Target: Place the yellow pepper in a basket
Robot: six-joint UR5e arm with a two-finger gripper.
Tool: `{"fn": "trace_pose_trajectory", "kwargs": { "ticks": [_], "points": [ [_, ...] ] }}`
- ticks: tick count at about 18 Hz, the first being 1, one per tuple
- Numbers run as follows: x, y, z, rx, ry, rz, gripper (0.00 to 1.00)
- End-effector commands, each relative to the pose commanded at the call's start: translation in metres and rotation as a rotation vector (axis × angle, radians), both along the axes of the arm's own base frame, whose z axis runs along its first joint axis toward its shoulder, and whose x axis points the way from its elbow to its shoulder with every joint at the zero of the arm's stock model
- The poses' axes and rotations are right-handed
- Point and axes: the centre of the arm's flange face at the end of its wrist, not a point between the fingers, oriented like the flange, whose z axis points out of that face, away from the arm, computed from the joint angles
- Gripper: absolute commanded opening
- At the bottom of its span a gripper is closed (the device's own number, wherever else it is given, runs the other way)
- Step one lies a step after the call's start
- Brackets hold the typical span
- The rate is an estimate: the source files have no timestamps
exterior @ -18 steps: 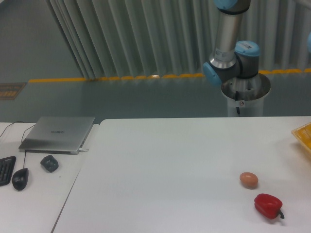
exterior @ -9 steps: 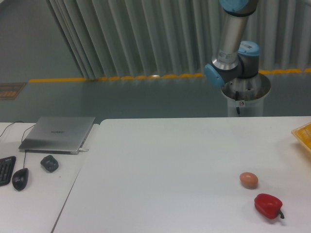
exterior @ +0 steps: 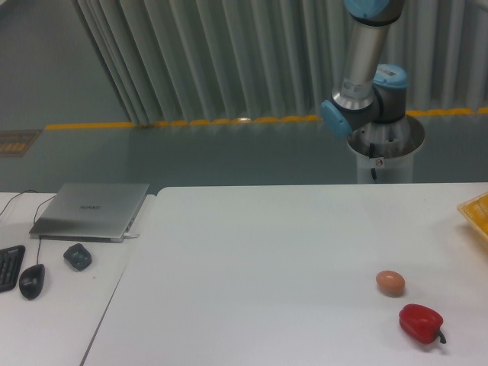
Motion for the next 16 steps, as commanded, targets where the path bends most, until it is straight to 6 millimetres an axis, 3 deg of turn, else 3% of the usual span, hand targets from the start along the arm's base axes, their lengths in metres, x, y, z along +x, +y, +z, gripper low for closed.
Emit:
{"fn": "trace_pose_trajectory", "kwargs": {
  "ticks": [5, 9, 16],
  "points": [
    [0.024, 0.033, 0.006, -0.025, 0.006, -0.015, 1.00],
    [0.057, 0.060, 0.002, -0.142, -0.024, -0.063, 1.00],
    [0.119, 0.107, -0.011, -0.093, -0.170, -0.037, 1.00]
  ]
}}
